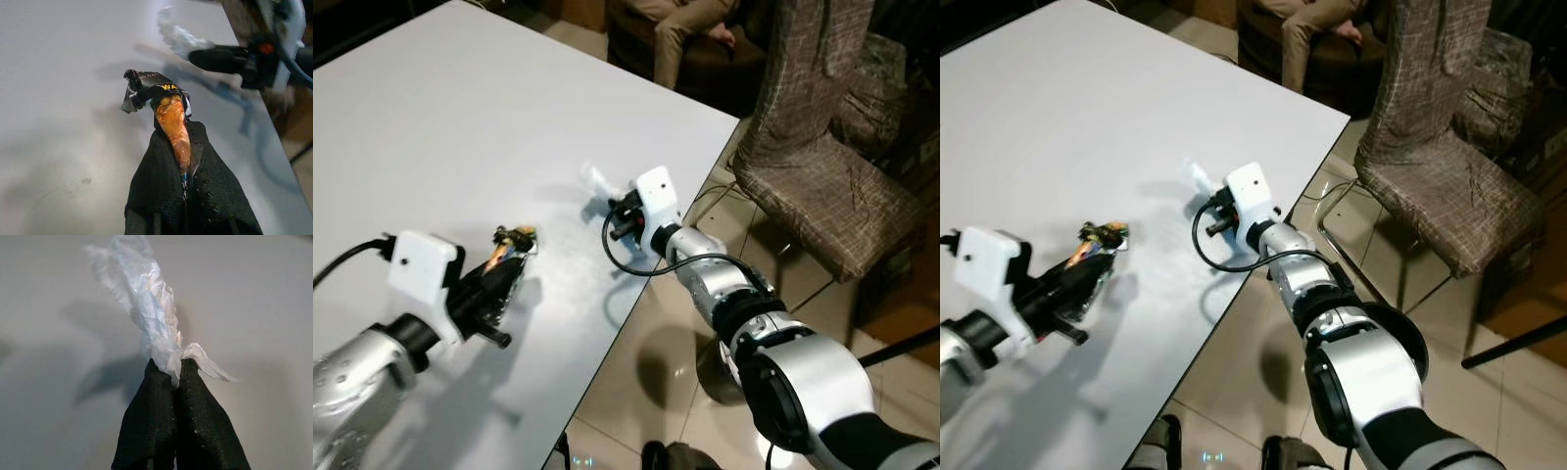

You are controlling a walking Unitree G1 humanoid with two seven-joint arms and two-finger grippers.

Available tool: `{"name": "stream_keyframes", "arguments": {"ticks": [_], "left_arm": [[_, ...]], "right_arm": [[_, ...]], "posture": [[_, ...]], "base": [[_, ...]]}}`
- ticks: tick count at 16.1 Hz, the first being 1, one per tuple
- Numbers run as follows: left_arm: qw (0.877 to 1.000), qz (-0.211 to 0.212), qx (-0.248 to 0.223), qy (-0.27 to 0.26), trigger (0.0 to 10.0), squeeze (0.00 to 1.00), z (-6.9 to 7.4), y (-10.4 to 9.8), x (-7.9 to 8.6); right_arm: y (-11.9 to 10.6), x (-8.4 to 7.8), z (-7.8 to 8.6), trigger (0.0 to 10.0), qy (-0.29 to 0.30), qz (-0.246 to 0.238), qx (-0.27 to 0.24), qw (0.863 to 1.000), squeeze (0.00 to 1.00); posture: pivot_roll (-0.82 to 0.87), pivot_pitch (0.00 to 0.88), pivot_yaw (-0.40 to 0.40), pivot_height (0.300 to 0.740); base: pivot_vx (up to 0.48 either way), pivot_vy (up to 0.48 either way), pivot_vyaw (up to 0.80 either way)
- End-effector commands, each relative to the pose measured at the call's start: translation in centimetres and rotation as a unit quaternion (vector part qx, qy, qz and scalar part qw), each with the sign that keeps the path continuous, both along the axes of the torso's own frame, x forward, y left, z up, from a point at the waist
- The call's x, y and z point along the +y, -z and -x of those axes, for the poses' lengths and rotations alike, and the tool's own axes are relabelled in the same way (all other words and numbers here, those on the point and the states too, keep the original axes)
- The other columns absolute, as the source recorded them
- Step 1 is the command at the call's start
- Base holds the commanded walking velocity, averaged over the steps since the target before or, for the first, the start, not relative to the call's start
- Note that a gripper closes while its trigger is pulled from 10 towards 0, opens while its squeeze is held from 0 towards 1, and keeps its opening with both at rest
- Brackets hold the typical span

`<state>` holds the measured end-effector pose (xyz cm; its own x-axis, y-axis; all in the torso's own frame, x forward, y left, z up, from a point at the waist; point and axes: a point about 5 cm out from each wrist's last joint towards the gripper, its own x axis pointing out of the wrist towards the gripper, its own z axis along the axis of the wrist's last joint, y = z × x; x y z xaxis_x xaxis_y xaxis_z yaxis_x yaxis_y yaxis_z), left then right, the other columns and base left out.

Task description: Picking trash to rubbish bin

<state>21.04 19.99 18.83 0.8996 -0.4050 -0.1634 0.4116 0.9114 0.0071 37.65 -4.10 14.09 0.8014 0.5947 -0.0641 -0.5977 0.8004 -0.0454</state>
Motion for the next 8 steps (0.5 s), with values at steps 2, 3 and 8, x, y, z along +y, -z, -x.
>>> {"name": "stream_keyframes", "arguments": {"ticks": [2, 3, 8], "left_arm": [[1.0, 0.015, 0.002, -0.004, 0.0, 0.0, -0.9, 1.2, -0.9], [1.0, 0.029, 0.001, -0.007, 0.0, 0.0, -1.2, 1.6, -1.3], [0.998, 0.057, 0.006, 0.001, 0.0, 0.0, -2.5, 3.1, -3.2]], "right_arm": [[-0.1, -1.8, 0.2, 0.0, 0.024, -0.03, -0.044, 0.998, 0.0], [-0.2, -2.8, 0.4, 0.0, 0.046, -0.038, -0.078, 0.995, 0.0], [1.2, -8.2, 4.4, 0.0, 0.162, -0.036, -0.172, 0.971, 0.0]], "posture": [[0.18, 0.095, -0.086, 0.74], [0.16, 0.078, -0.079, 0.74], [0.06, 0.039, -0.037, 0.74]], "base": [[0.0, 0.0, 0.0], [0.0, 0.0, 0.0], [0.0, 0.0, 0.0]]}}
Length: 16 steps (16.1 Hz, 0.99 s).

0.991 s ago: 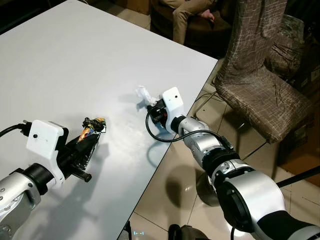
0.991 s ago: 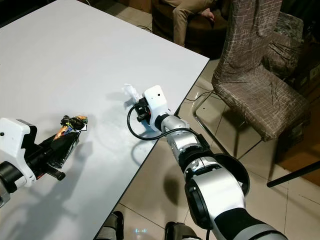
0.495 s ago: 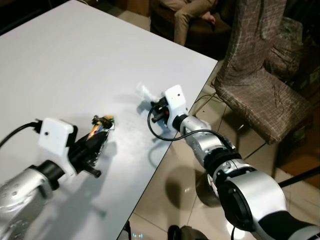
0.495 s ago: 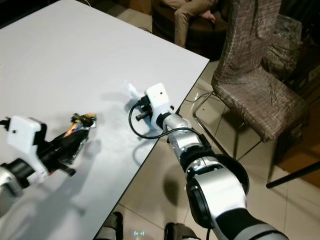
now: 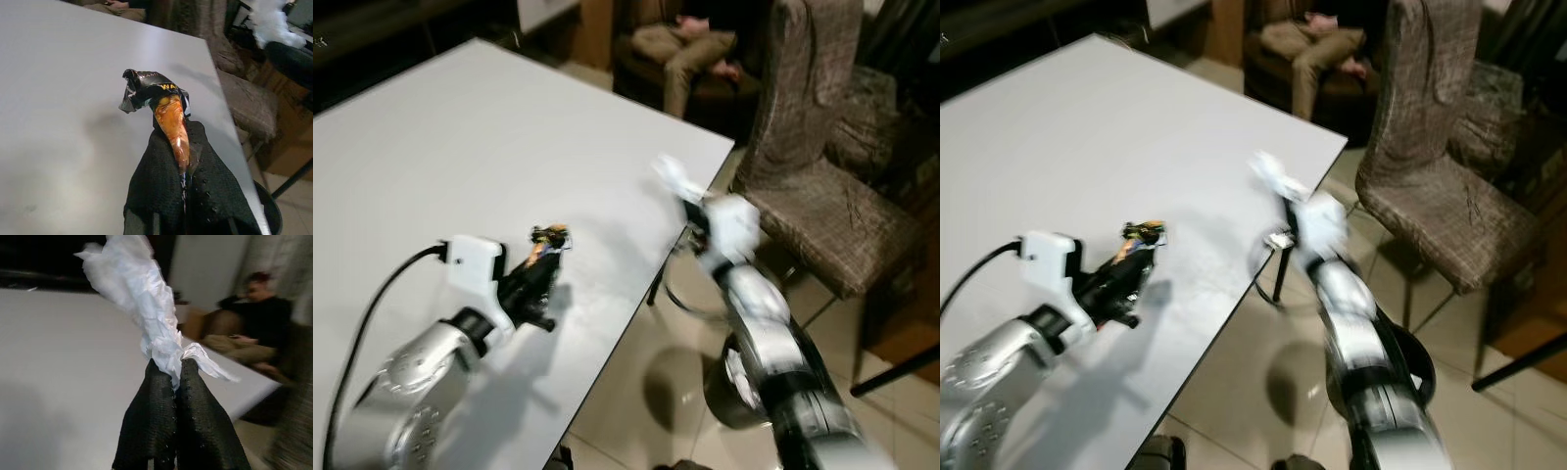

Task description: Picking trash to rubbish bin

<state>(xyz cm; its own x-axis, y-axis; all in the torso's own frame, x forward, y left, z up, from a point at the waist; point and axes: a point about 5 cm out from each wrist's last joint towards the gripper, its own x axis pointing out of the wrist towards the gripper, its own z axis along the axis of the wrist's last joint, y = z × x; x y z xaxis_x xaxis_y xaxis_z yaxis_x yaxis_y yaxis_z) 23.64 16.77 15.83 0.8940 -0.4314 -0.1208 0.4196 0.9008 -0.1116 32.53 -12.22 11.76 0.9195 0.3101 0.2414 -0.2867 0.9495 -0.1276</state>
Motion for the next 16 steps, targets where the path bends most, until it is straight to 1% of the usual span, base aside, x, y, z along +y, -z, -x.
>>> {"name": "stream_keyframes", "arguments": {"ticks": [1, 2, 3, 4, 5, 6, 7, 8, 9, 11, 13, 16], "left_arm": [[1.0, -0.003, -0.001, -0.003, 0.0, 0.0, -0.3, 0.3, -0.4], [1.0, 0.002, -0.002, -0.004, 0.0, 0.0, -0.5, 0.4, -0.7], [1.0, 0.01, -0.008, -0.011, 0.0, 0.0, -0.7, 0.4, -1.0], [1.0, -0.008, -0.018, -0.02, 9.8, 0.0, -0.8, 0.7, -1.3], [0.999, -0.034, -0.016, -0.027, 10.0, 0.0, -0.9, 1.2, -1.5], [0.998, -0.05, -0.014, -0.028, 10.0, 0.0, -1.0, 1.8, -1.8], [0.998, -0.052, -0.014, -0.026, 10.0, 0.0, -0.9, 1.9, -2.0], [0.996, -0.07, -0.03, -0.035, 10.0, 0.0, -1.0, 2.3, -2.2], [0.995, -0.089, -0.035, -0.026, 10.0, 0.0, -0.8, 2.9, -2.5], [0.995, -0.095, -0.038, -0.02, 10.0, 0.0, -0.5, 3.5, -2.8], [0.995, -0.091, -0.035, -0.03, 10.0, 0.0, -0.4, 3.9, -2.8], [0.995, -0.092, -0.041, -0.028, 10.0, 0.0, -0.4, 4.4, -2.8]], "right_arm": [[-1.0, -1.1, 0.7, 0.0, 0.027, 0.005, -0.025, 0.999, 0.0], [-0.9, -1.7, 1.7, 0.0, 0.037, 0.014, -0.027, 0.999, 0.0], [-0.5, -2.3, 2.8, 0.0, 0.055, 0.017, -0.009, 0.998, 0.0], [0.2, -3.1, 4.2, 4.0, 0.088, 0.022, 0.026, 0.996, 0.0], [0.9, -3.8, 5.3, 10.0, 0.117, 0.025, 0.062, 0.991, 0.0], [1.6, -4.3, 6.4, 10.0, 0.133, 0.02, 0.09, 0.987, 0.0], [1.9, -4.6, 7.0, 10.0, 0.136, 0.019, 0.1, 0.985, 0.0], [3.1, -5.4, 8.6, 10.0, 0.162, 0.036, 0.144, 0.976, 0.0], [3.8, -5.7, 9.9, 10.0, 0.176, 0.044, 0.172, 0.968, 0.0], [3.7, -5.8, 10.7, 10.0, 0.193, 0.032, 0.192, 0.962, 0.0], [3.7, -5.8, 11.3, 10.0, 0.213, 0.025, 0.21, 0.954, 0.0], [3.6, -5.6, 11.5, 10.0, 0.21, 0.026, 0.223, 0.951, 0.0]], "posture": [[0.04, 0.037, -0.028, 0.74], [0.03, 0.037, -0.025, 0.74], [0.01, 0.039, -0.018, 0.74], [0.0, 0.039, -0.016, 0.74], [-0.02, 0.044, -0.015, 0.74], [-0.02, 0.045, -0.018, 0.74], [-0.03, 0.049, -0.022, 0.74], [-0.04, 0.053, -0.028, 0.74], [-0.04, 0.059, -0.031, 0.74], [-0.05, 0.065, -0.033, 0.74], [-0.05, 0.072, -0.033, 0.74], [-0.06, 0.078, -0.033, 0.74]], "base": [[0.0, 0.0, 0.0], [0.0, 0.0, 0.0], [0.0, 0.0, 0.0], [0.0, 0.0, 0.0], [0.0, 0.0, 0.0], [0.0, 0.0, 0.0], [0.0, 0.0, 0.0], [0.0, 0.0, 0.0], [0.0, 0.0, -0.8], [0.0, 0.0, -0.8], [0.0, 0.0, -0.8], [0.0, 0.0, -0.8]]}}
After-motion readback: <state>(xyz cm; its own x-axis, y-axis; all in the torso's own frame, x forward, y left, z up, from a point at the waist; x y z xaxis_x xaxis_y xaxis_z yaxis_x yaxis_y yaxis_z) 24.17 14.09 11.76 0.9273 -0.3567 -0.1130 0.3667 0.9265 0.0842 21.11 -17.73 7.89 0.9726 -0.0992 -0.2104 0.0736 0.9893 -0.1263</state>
